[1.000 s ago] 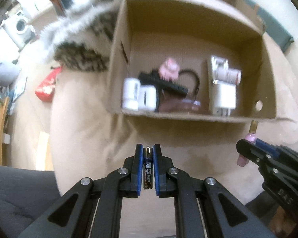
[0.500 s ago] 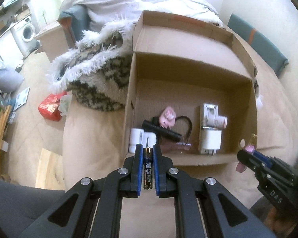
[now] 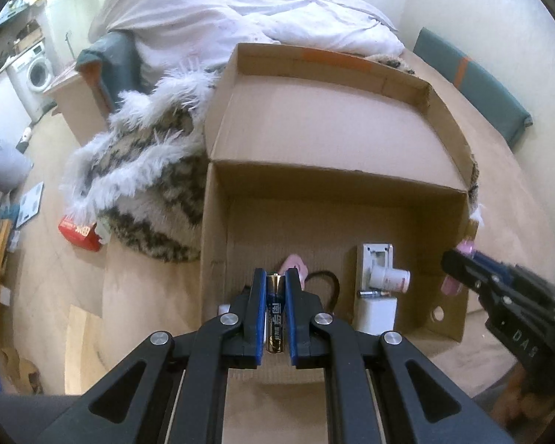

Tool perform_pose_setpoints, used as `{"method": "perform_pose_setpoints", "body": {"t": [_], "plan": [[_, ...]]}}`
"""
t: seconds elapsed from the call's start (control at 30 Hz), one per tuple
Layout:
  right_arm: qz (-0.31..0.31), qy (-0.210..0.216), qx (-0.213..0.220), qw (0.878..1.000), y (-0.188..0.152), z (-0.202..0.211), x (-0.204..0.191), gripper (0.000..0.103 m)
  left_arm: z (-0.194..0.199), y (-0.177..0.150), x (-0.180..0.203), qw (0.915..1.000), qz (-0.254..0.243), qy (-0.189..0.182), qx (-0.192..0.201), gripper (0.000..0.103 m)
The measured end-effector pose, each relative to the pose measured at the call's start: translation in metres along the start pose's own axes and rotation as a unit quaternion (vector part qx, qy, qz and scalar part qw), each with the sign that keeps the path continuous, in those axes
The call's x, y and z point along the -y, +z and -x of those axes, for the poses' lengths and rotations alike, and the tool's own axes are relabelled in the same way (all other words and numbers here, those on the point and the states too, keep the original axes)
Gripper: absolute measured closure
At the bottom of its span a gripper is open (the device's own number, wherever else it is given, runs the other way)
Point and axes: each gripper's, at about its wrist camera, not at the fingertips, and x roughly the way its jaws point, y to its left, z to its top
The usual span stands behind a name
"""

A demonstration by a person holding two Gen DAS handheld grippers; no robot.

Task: Organize rigid objects
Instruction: 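Lift the battery and perfume bottle and carry them over the box, then lower and open both tools to drop the battery and perfume into the box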

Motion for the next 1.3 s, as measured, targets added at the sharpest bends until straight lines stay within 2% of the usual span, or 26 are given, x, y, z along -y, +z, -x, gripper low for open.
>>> {"method": "perform_pose_setpoints", "body": {"t": [0.17, 0.33, 0.47, 0.83, 1.2, 1.3], "plan": [[-0.003, -0.013, -0.012, 1.000, 0.005, -0.025, 0.011, 0.076, -0.037, 0.000, 0.005, 0.9997, -0.015, 0.009, -0.018, 0.094], [-0.040, -0.007, -0.052, 0.998, -0.011, -0.054, 0.025, 0.076, -0.065, -0.011, 0.009, 0.9990, -0.035, 0.012, -0.024, 0.094], [-0.024, -0.004, -0.063, 0.998, -0.013, -0.063, 0.018, 0.076, -0.079, -0.015, 0.009, 0.9987, -0.029, 0.006, -0.041, 0.094], [-0.004, -0.008, -0.084, 0.996, -0.012, -0.080, 0.011, 0.076, -0.085, -0.014, 0.018, 0.9982, -0.049, 0.007, -0.034, 0.094], [-0.014, -0.010, -0.089, 0.996, -0.010, -0.084, 0.014, 0.076, -0.093, -0.017, 0.020, 0.9972, -0.046, 0.019, -0.056, 0.094], [-0.015, -0.011, -0.090, 0.996, -0.009, -0.086, 0.014, 0.076, -0.093, -0.017, 0.021, 0.9971, -0.047, 0.025, -0.055, 0.087]]}}
